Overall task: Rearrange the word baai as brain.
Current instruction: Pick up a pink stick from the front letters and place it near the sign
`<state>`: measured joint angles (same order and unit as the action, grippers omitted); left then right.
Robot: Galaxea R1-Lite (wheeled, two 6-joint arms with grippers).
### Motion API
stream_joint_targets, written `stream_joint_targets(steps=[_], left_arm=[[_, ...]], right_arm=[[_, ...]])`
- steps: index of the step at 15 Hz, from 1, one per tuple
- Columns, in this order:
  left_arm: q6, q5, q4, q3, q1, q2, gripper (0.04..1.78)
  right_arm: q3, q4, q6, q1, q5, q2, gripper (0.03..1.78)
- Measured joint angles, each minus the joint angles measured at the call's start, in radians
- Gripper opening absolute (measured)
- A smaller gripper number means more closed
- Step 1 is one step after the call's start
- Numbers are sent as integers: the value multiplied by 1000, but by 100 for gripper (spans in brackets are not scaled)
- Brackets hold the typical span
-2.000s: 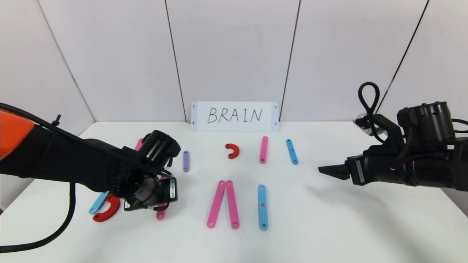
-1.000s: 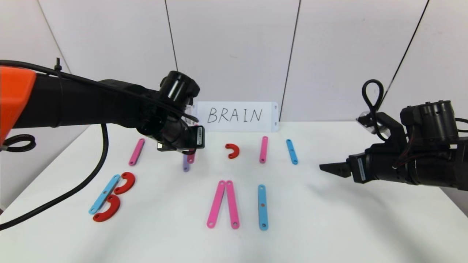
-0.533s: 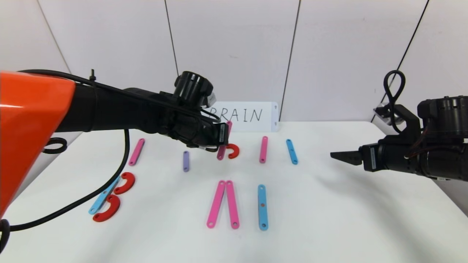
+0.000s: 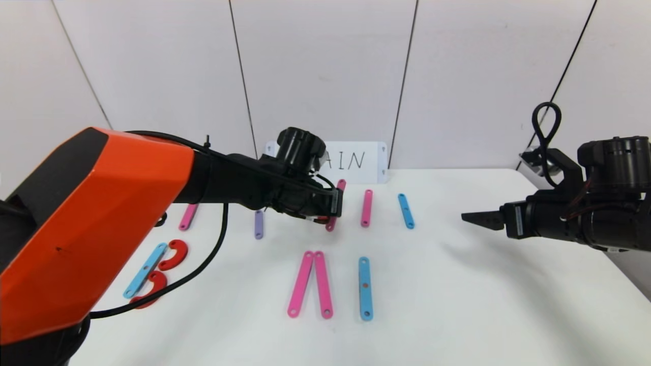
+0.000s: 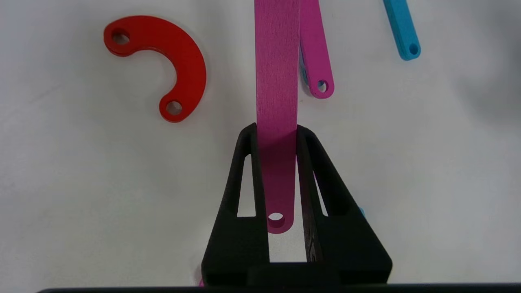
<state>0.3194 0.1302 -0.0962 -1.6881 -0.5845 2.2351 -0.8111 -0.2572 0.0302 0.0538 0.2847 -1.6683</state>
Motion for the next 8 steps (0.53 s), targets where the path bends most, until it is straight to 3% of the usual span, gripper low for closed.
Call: stream_joint_targets(steps=[8], left_arm=[[3, -50, 4, -47, -23, 89, 27]], right_arm=[[4, 0, 6, 1, -2, -23, 173]])
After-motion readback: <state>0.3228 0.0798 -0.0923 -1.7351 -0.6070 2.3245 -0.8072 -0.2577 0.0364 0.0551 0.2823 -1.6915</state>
